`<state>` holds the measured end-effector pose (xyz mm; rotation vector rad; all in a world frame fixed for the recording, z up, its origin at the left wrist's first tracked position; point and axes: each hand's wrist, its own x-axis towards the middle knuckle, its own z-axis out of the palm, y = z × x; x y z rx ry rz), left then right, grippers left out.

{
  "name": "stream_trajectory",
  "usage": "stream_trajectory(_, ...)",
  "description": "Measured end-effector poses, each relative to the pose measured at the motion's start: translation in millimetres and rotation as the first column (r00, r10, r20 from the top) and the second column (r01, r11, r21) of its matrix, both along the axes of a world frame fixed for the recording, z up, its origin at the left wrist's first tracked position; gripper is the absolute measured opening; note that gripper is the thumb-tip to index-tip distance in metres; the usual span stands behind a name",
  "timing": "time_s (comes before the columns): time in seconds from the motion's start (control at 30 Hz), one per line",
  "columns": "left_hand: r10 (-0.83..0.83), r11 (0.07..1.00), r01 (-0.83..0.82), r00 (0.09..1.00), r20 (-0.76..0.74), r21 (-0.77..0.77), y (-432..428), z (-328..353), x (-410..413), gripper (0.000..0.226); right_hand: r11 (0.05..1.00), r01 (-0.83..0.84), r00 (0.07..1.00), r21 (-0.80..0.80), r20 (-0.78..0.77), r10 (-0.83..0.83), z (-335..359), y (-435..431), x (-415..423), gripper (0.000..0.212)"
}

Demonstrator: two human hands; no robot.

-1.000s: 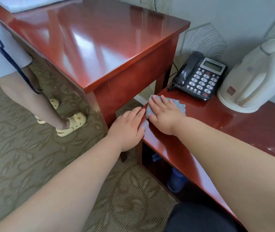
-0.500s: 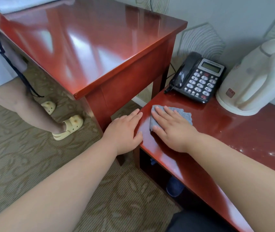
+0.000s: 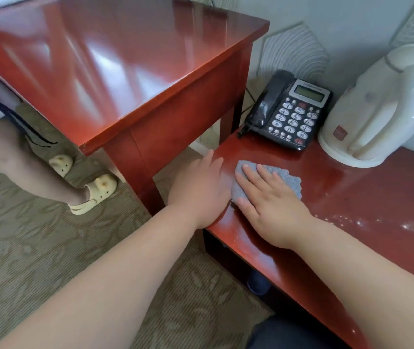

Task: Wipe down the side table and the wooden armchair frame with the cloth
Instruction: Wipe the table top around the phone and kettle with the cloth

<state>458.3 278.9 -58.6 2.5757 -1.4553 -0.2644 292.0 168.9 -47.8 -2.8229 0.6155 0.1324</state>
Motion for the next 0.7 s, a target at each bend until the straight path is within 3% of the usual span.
stream_trajectory(0.13, -0.07, 0.997, 0.068, 0.997, 0.045, 0.047, -3.3, 0.6, 3.0, 0.071, 0.999, 0.032, 0.999, 0.032, -0.022, -0.031, 2.0, -16.0, 14.4, 0.067)
stream_trajectory(0.37, -0.036, 0.999, 0.036, 0.999, 0.002, 0.006, -2.5, -0.8, 4.6, 0.074, 0.985, 0.17, 0.985, -0.041, 0.0, -0.17, -3.0, -59.4, 66.3, 0.065)
stream_trajectory(0.7, -0.067, 0.997, 0.066, 0.997, 0.024, 0.048, -7.2, -1.6, 4.8, 0.075, 0.995, 0.079, 0.997, 0.058, -0.033, -0.077, 1.5, -3.2, -16.6, 0.079)
